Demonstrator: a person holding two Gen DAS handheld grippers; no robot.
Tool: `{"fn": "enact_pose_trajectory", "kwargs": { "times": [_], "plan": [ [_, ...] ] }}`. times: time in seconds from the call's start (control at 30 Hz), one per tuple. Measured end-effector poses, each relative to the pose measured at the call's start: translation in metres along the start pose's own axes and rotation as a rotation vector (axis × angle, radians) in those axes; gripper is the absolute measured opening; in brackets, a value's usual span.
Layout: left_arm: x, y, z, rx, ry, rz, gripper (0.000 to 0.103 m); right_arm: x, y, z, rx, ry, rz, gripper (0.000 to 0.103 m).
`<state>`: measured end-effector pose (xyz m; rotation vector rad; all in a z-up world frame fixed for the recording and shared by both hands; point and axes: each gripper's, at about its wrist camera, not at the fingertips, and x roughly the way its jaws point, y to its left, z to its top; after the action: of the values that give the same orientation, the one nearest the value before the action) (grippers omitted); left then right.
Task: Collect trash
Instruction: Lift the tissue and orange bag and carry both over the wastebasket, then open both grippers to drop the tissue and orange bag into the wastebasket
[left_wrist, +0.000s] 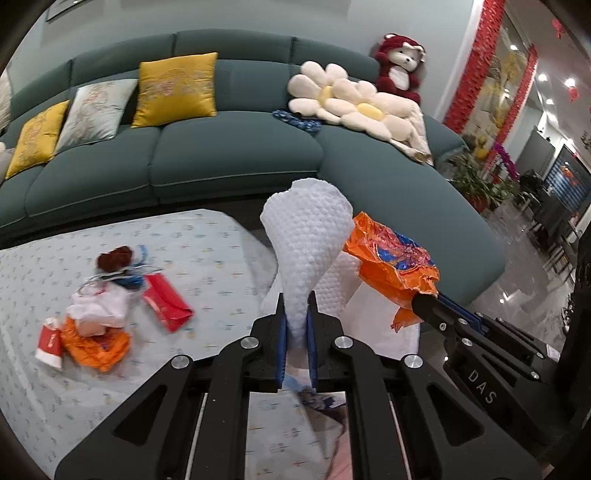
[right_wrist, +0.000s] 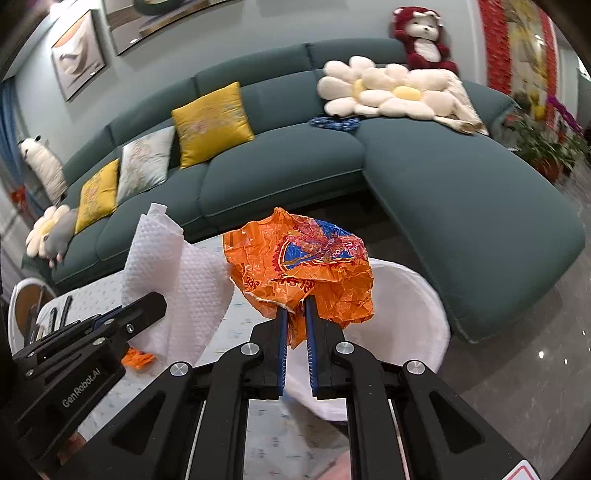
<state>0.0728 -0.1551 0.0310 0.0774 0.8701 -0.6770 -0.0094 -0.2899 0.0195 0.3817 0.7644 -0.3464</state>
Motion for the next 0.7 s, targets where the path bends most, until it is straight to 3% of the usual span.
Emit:
{"fn": "enact_pose_trajectory", "kwargs": {
  "times": [0.37, 0.47, 0.6, 0.7],
  "plan": [
    [0.028, -0.044, 0.008, 0.051, 0.022, -0.053, 0.011, 0.008, -0.046, -0.002, 0.047, 0.014, -0.051, 0.011],
    [0.034, -0.052, 0.012, 0.065, 0.020, -0.062, 0.014, 0.011, -0.050, 0.000, 0.047, 0.017, -0.051, 0.018],
    [0.038, -0.055, 0.018, 0.052, 0.013, -0.033, 0.052, 0.014, -0.049, 0.003, 0.046, 0.011, -0.057, 0.029],
    [0.039, -0.051, 0.020, 0.035, 0.004, -0.015, 0.055, 0.016, -0.049, 0.005, 0.053, 0.007, -0.059, 0.032]
  ]
}}
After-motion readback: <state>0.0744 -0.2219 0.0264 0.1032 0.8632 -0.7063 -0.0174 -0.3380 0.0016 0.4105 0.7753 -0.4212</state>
